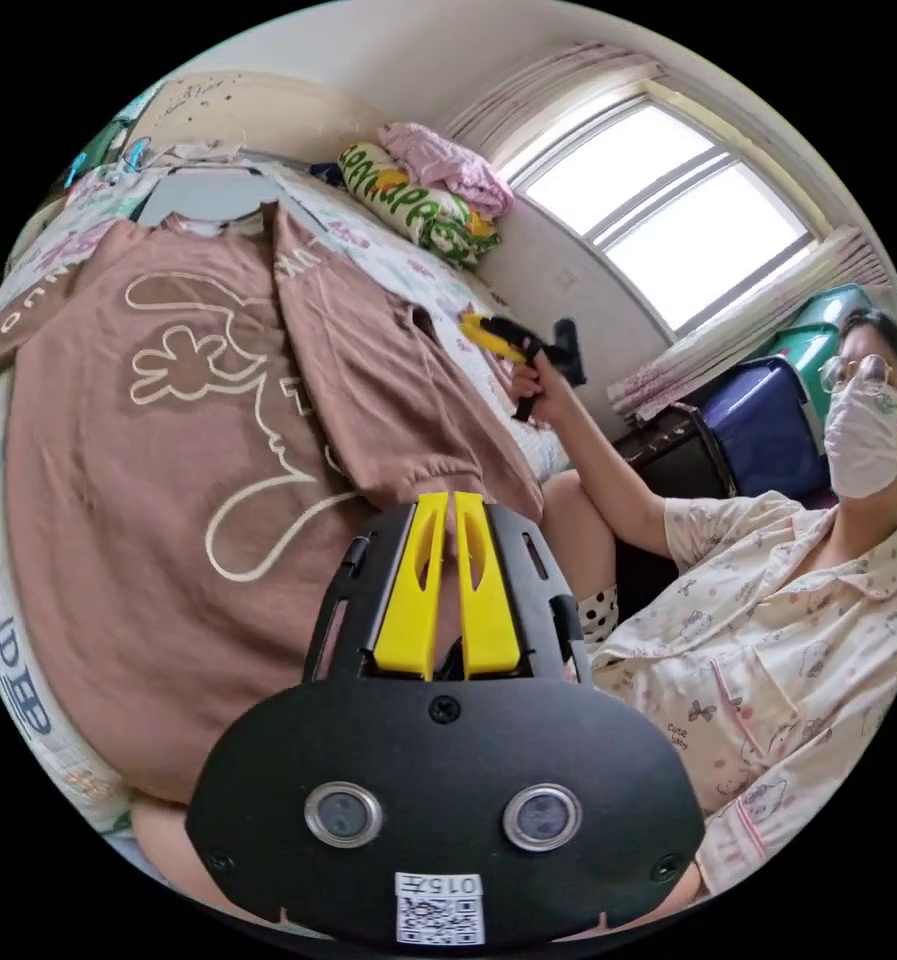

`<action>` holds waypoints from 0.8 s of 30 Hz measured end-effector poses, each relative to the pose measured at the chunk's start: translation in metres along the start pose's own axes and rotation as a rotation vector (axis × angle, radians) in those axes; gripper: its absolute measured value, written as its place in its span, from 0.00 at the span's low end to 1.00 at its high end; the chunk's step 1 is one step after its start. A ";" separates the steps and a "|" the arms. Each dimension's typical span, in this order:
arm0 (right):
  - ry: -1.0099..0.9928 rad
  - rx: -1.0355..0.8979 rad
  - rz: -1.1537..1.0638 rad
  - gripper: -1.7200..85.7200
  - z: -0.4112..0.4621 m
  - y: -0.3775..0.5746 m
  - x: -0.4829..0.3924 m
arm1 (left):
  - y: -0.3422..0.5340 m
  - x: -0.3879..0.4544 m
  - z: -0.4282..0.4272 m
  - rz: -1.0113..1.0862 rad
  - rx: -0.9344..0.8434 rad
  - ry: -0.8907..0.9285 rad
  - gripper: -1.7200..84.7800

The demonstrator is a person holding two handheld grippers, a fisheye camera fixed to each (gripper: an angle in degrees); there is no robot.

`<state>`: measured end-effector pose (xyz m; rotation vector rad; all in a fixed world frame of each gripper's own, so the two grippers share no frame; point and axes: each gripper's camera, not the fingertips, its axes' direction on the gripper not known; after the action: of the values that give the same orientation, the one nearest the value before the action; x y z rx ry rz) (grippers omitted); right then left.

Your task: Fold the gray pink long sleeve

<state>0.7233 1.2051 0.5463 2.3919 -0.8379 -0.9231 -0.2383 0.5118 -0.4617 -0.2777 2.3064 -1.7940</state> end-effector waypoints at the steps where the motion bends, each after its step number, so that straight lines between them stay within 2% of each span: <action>1: -0.023 0.014 0.068 0.12 0.001 -0.012 0.004 | -0.013 -0.005 -0.012 -0.001 0.046 -0.015 0.02; 7: 0.054 -0.033 0.059 0.15 0.024 -0.077 -0.050 | -0.132 -0.060 -0.027 -0.090 0.151 -0.280 0.05; 10: 0.084 -0.066 0.095 0.15 0.037 -0.099 -0.064 | -0.209 -0.103 0.006 -0.114 0.141 -0.269 0.09; 14: 0.020 -0.031 0.152 0.14 0.044 -0.119 -0.073 | -0.293 -0.160 0.064 -0.168 0.172 -0.289 0.13; 18: 0.050 -0.040 0.159 0.07 0.048 -0.132 -0.083 | -0.349 -0.196 0.113 -0.207 0.169 -0.287 0.14; 22: 0.060 -0.032 0.105 0.04 0.040 -0.141 -0.095 | -0.397 -0.222 0.159 -0.265 0.193 -0.162 0.08; 24: 0.107 0.033 0.102 0.03 0.032 -0.139 -0.096 | -0.417 -0.220 0.174 -0.264 0.195 -0.188 0.03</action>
<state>0.6964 1.3637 0.4863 2.3787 -0.9312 -0.7407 0.0307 0.3083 -0.0883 -0.7142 2.0259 -1.9985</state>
